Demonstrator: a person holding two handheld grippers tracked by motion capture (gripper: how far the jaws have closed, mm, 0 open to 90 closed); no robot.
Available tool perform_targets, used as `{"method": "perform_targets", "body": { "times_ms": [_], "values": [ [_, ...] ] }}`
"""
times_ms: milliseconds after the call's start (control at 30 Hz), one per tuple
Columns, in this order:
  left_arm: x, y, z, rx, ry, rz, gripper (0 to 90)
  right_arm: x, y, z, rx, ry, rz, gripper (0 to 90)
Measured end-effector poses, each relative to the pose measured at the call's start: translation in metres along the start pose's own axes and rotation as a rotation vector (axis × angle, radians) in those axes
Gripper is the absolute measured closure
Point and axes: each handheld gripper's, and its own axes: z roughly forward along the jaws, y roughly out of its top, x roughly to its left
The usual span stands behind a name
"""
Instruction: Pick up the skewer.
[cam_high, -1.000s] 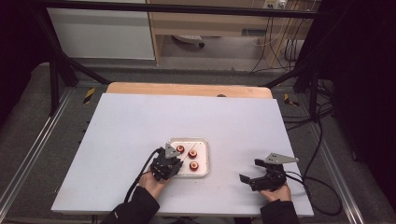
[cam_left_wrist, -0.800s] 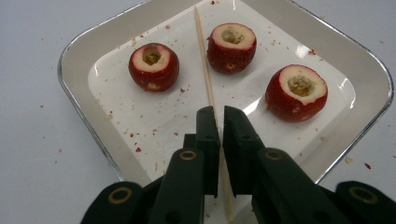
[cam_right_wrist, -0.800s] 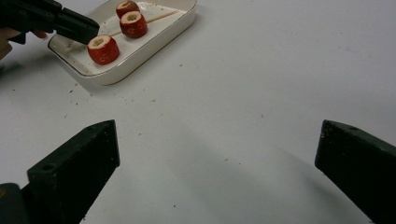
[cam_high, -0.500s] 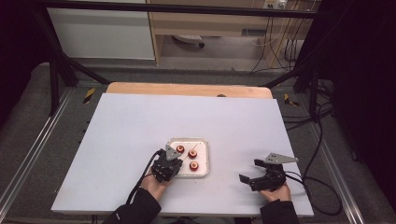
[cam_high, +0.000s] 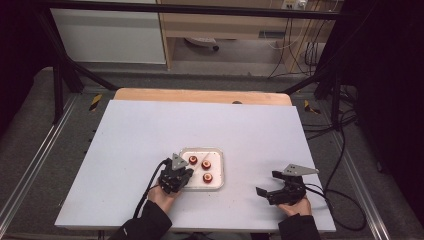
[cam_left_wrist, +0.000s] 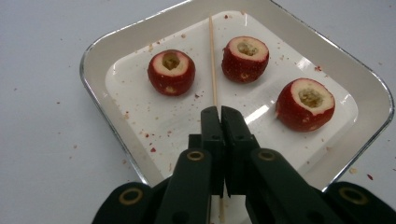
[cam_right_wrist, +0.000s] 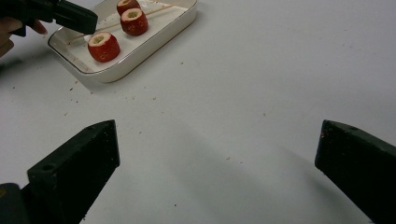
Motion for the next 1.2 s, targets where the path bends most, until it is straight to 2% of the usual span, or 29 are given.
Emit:
{"method": "perform_targets", "body": {
  "times_ms": [267,433,700,1033,1200],
  "values": [
    [0.007,0.003,-0.013,-0.042,-0.034,0.009,88.6,0.0,0.0,0.0,-0.002,-0.004,-0.008,0.7],
    [0.009,0.003,-0.019,-0.051,-0.054,0.045,88.6,0.001,0.001,0.0,0.001,-0.01,-0.018,0.8],
    [0.011,0.004,-0.026,-0.057,-0.117,0.079,88.6,0.005,0.003,0.0,0.011,-0.024,-0.039,0.8],
    [0.011,0.006,-0.031,-0.048,-0.154,0.117,88.5,0.013,0.008,0.004,0.018,-0.037,-0.092,0.8],
    [0.007,0.008,-0.03,-0.033,-0.186,0.146,88.6,0.019,0.014,0.005,0.031,-0.057,-0.146,0.8]
  ]
}}
